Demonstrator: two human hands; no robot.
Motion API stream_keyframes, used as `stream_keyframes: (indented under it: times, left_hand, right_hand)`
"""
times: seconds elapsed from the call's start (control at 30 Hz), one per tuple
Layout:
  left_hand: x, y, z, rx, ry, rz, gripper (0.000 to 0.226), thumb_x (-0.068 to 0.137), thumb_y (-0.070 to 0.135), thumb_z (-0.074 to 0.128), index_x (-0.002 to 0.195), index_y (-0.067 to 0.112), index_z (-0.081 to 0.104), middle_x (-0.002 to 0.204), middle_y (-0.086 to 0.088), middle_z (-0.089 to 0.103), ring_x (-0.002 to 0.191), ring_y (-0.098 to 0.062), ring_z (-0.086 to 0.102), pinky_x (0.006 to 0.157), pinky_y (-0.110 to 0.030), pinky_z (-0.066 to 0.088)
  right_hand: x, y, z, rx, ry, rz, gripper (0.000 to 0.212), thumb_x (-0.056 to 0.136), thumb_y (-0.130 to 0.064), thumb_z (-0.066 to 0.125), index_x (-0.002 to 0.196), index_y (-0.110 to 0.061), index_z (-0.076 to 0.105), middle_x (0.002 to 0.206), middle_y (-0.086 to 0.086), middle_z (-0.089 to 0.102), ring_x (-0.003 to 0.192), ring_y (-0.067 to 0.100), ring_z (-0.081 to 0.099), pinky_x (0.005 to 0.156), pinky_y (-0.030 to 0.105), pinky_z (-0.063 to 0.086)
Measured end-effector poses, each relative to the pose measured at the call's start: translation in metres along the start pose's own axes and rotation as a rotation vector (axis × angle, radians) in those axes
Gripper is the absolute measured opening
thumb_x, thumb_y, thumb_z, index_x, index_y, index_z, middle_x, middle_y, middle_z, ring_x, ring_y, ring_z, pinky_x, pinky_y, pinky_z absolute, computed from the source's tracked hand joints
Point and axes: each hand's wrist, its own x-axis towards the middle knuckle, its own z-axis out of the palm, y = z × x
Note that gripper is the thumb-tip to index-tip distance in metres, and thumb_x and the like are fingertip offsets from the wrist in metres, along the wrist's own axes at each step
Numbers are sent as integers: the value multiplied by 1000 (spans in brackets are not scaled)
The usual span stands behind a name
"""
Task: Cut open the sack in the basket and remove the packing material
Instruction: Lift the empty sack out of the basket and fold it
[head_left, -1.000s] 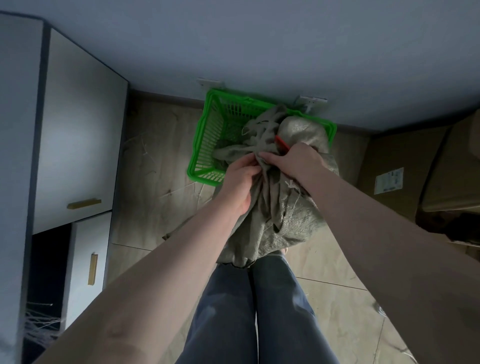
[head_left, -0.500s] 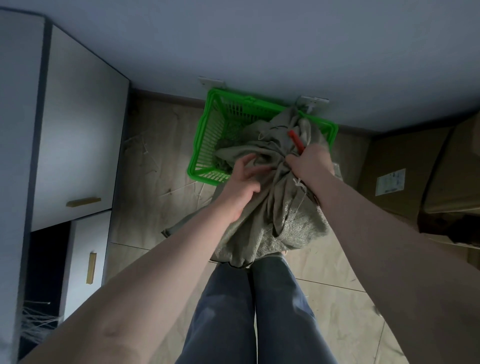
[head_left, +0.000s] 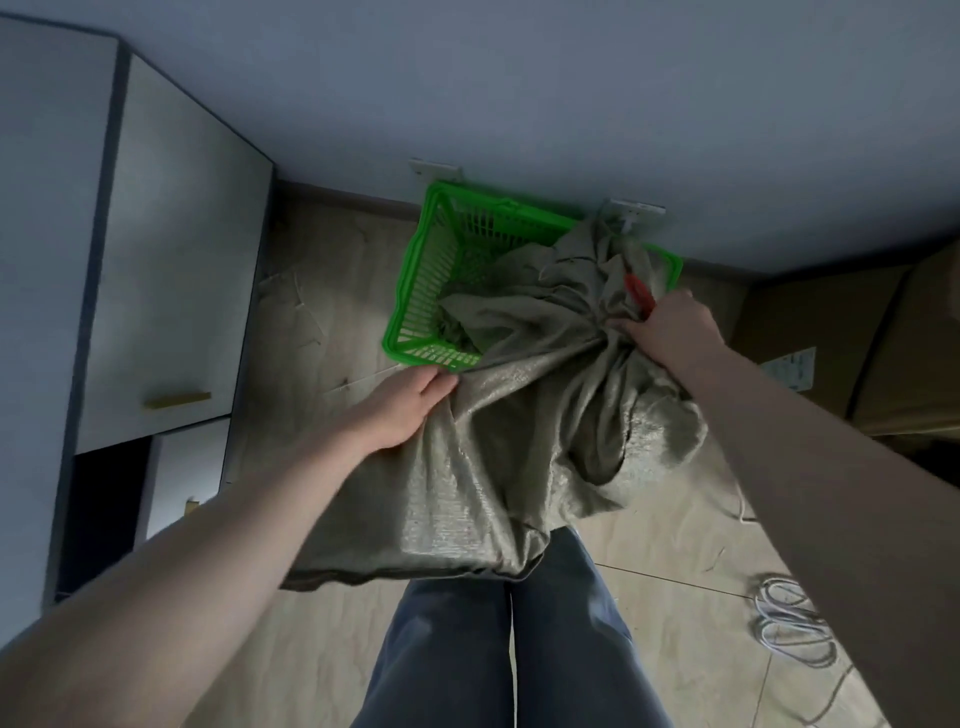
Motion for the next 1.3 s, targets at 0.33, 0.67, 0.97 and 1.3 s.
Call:
stream_keyframes:
  times: [0.33,0.67,0.97,1.3]
  left_hand:
    - [-20,62,-70,39,-307,-372,15,97,23,55,93,12,65,85,-1,62,68,-12,56,58,-18,46]
    - [-20,65,-61,-380,-294,-508,27,95,27,57,79,5,62,58,-8,69,48,-14,65,48,-22,53]
    - [39,0,-7,-478,-144,-493,39,83,41,70,106,9,69,108,-11,70,96,-21,68,91,-39,54]
    - [-8,60,30,-347,39,-325,32,99,27,50,118,7,65,118,-12,66,102,-25,63,77,-22,44]
  right_hand:
    - [0,-1,12,-222,-151,-7,86,91,-48,60,147,4,23,139,26,49,125,41,50,98,42,44]
    - [-22,11,36,-63,-112,-133,68,97,-52,43,138,3,37,127,26,58,117,41,57,90,43,45]
    - [-48,20,43,68,28,-257,36,95,-4,38,128,-19,38,90,18,60,89,40,64,65,36,39]
    - [-78,9,29,-85,-47,-631,76,97,-12,37,147,-56,1,129,20,55,105,38,63,89,42,48]
